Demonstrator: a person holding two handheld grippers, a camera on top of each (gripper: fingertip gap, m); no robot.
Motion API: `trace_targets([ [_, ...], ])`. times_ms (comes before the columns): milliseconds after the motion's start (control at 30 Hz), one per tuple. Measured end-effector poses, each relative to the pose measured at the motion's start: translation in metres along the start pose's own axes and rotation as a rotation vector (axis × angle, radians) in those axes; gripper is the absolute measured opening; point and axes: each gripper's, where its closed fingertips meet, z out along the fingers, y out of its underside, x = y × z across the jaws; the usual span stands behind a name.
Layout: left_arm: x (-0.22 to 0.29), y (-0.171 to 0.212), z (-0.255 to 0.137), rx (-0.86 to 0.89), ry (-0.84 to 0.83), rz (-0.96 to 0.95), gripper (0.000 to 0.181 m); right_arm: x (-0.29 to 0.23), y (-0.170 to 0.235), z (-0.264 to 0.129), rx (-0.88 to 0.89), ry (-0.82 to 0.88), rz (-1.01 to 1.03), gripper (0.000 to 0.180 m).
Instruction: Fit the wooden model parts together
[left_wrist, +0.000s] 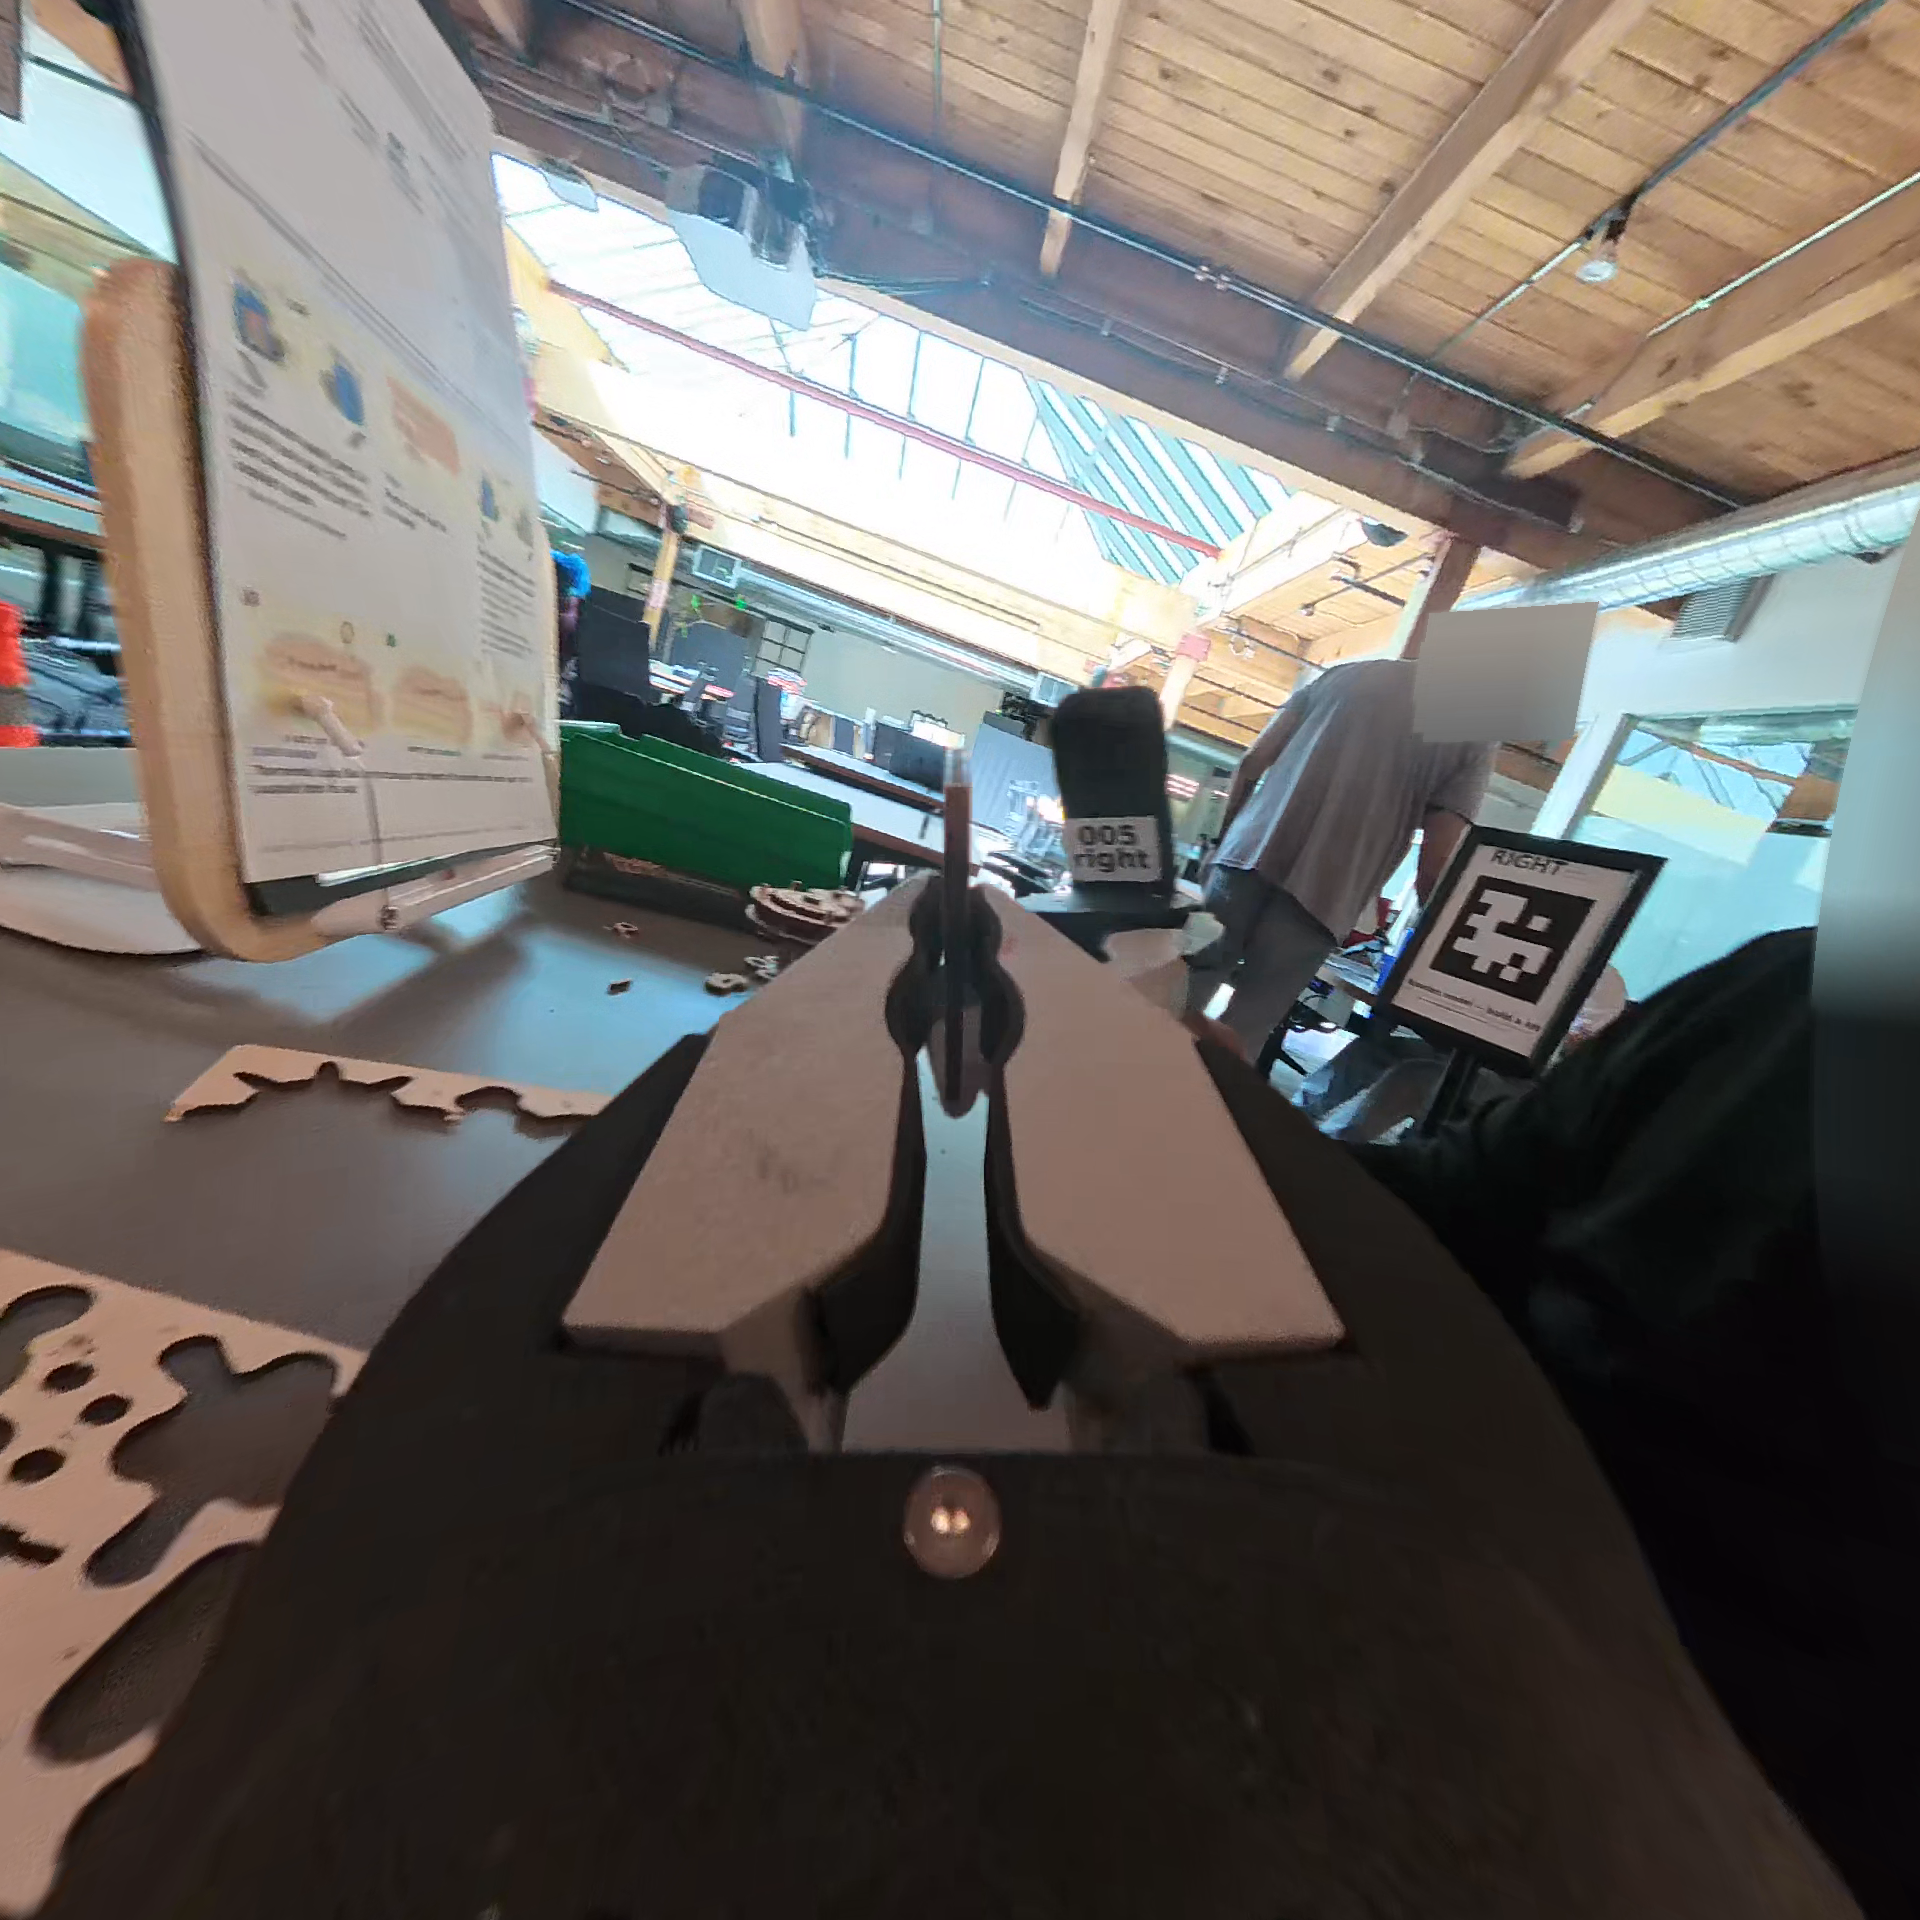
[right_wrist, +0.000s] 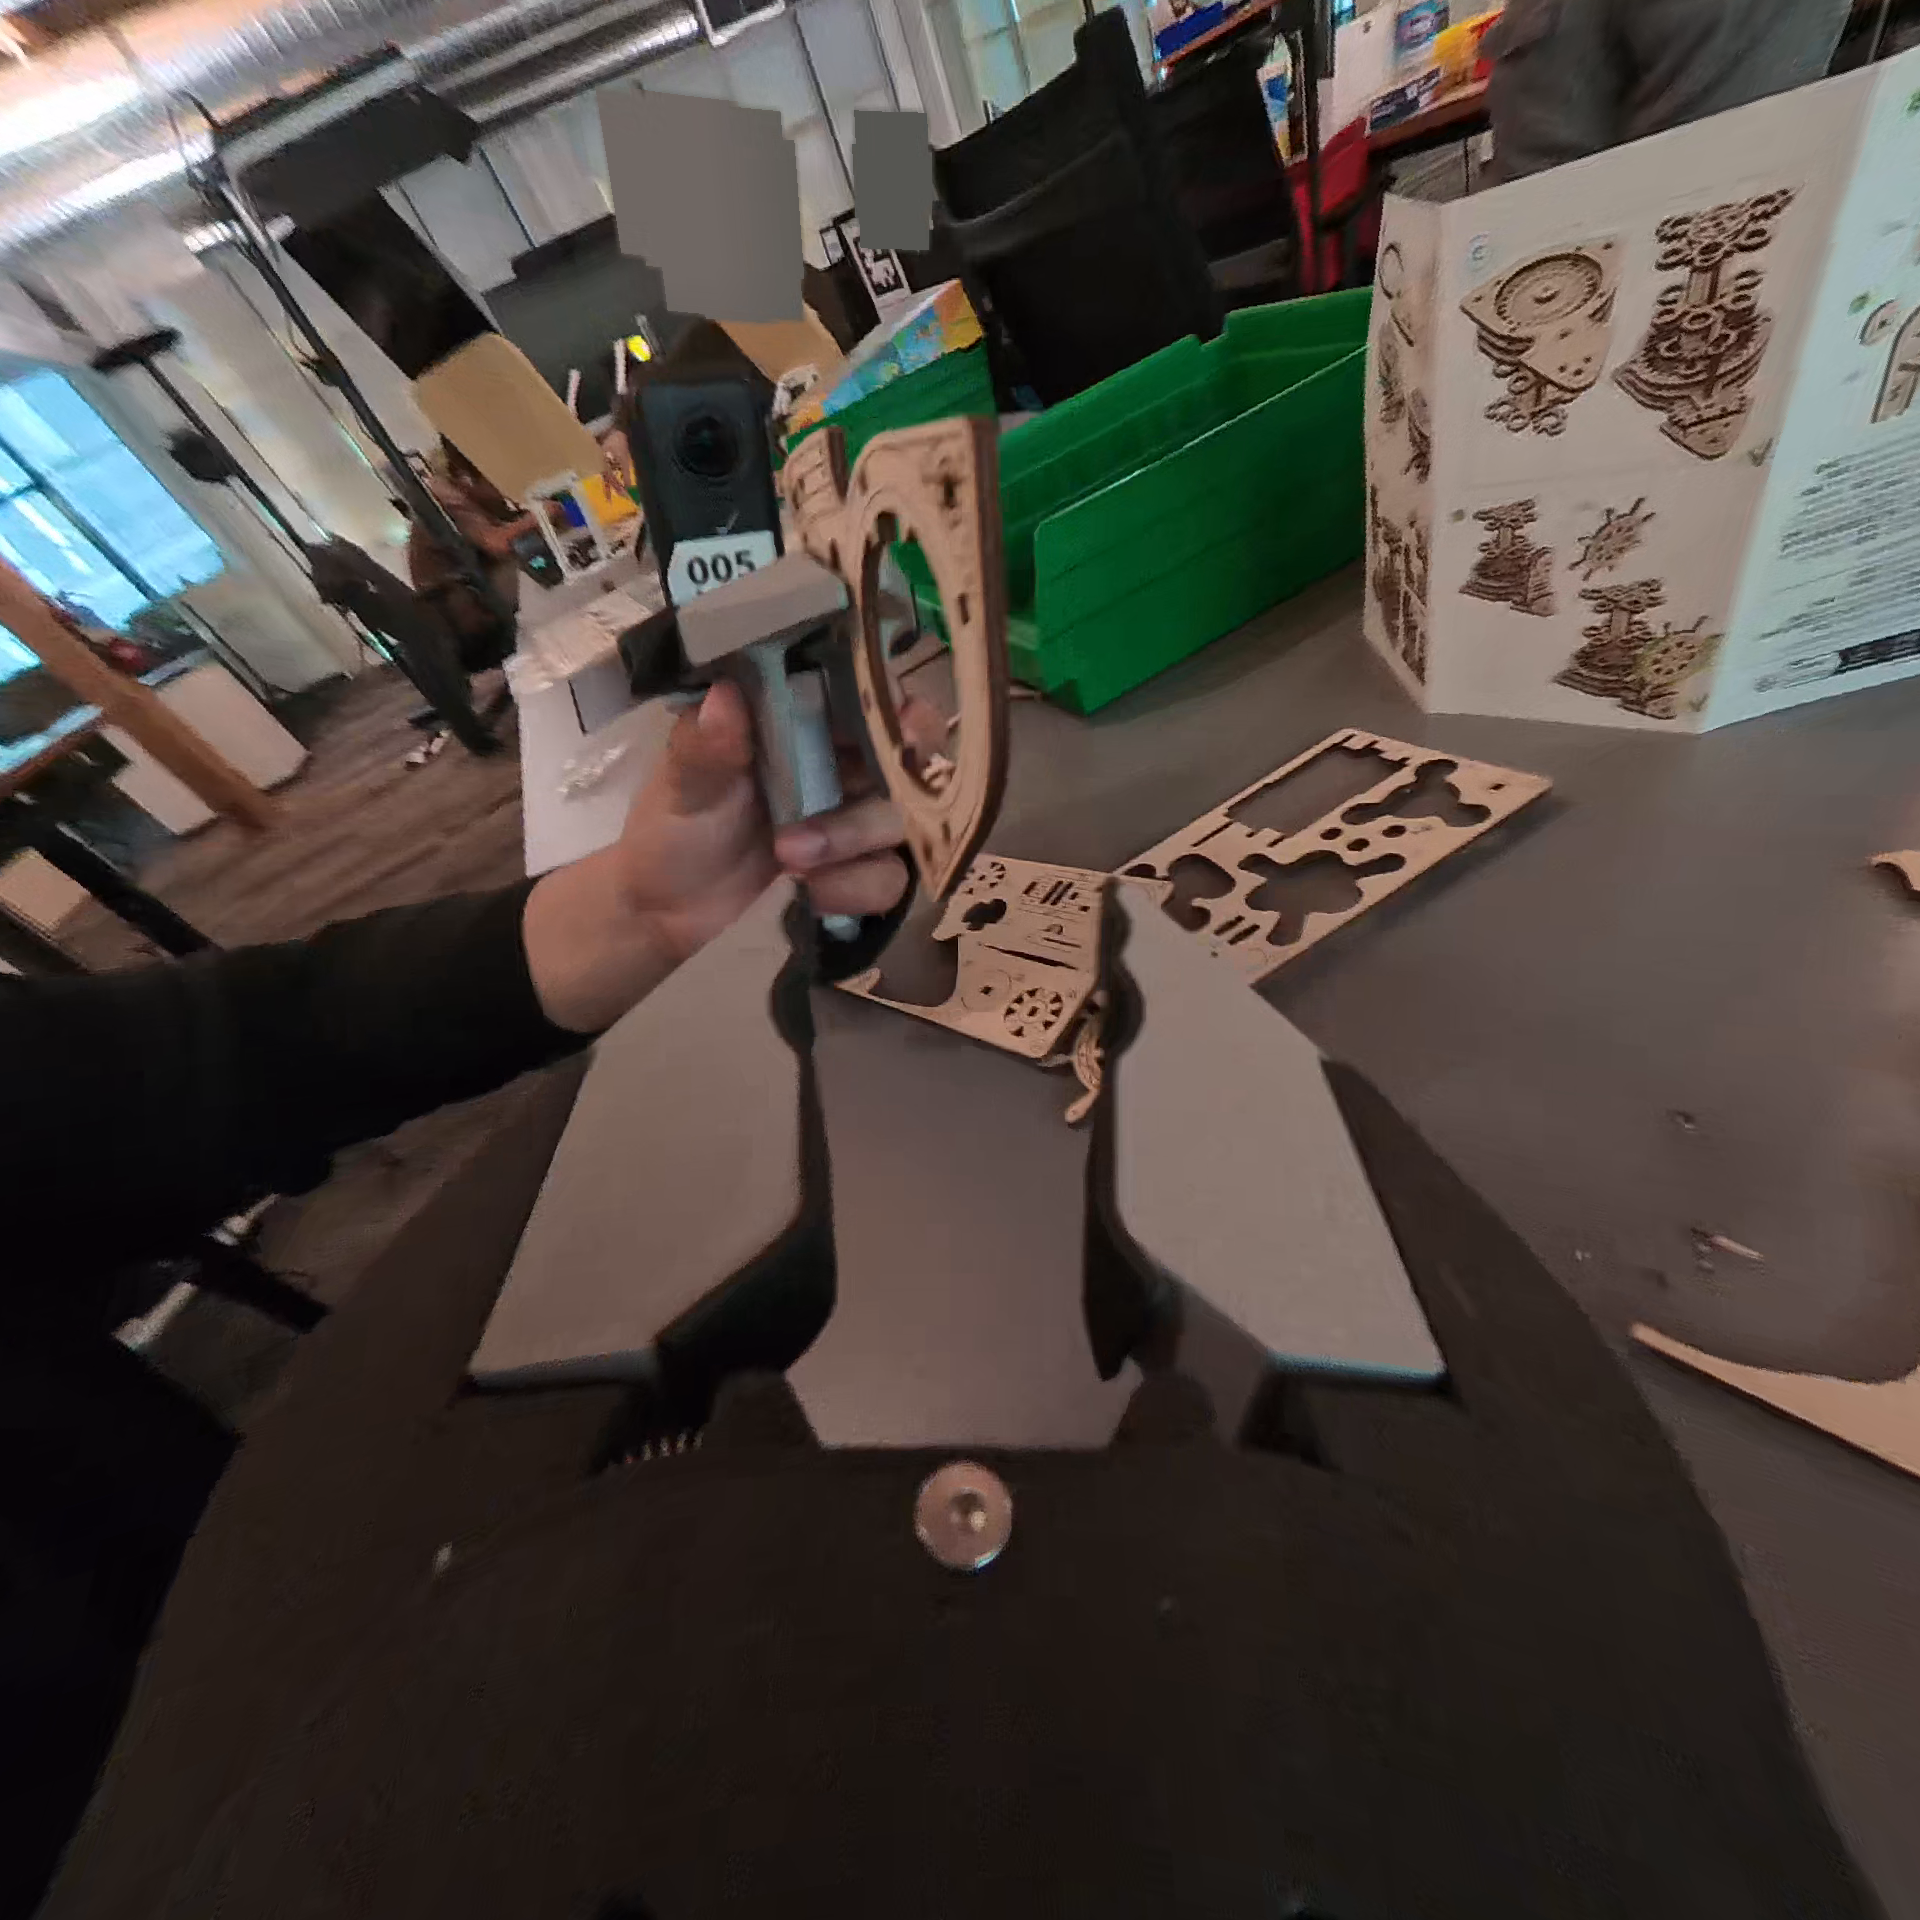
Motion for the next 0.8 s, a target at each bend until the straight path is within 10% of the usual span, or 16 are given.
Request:
trace_targets([
  [100,0.006,0.010,0.008,-0.025,0.017,-0.017,0.001,-0.004,-0.012,-0.004,0.063,-0.079,0.056,0.004],
  [233,0.006,0.020,0.014,-0.070,0.017,-0.084,0.005,-0.010,-0.012,-0.019,0.019,-0.231,0.158,0.000],
  [400,-0.018,-0.005,-0.006,-0.327,-0.119,-0.106,0.060,0.011,0.006,-0.057,-0.153,-0.213,0.218,0.000],
  [533,-0.110,-0.107,-0.050,-0.510,-0.553,0.239,0.046,0.027,0.038,-0.085,-0.350,-0.167,0.232,0.000],
  [633,-0.178,-0.157,-0.072,-0.699,-0.749,0.365,0.069,0.033,0.055,-0.103,-0.461,-0.160,0.246,0.000],
  [800,-0.231,-0.143,-0.070,-0.901,-0.629,0.317,0.080,0.040,0.077,-0.137,-0.615,-0.167,0.276,0.000],
])
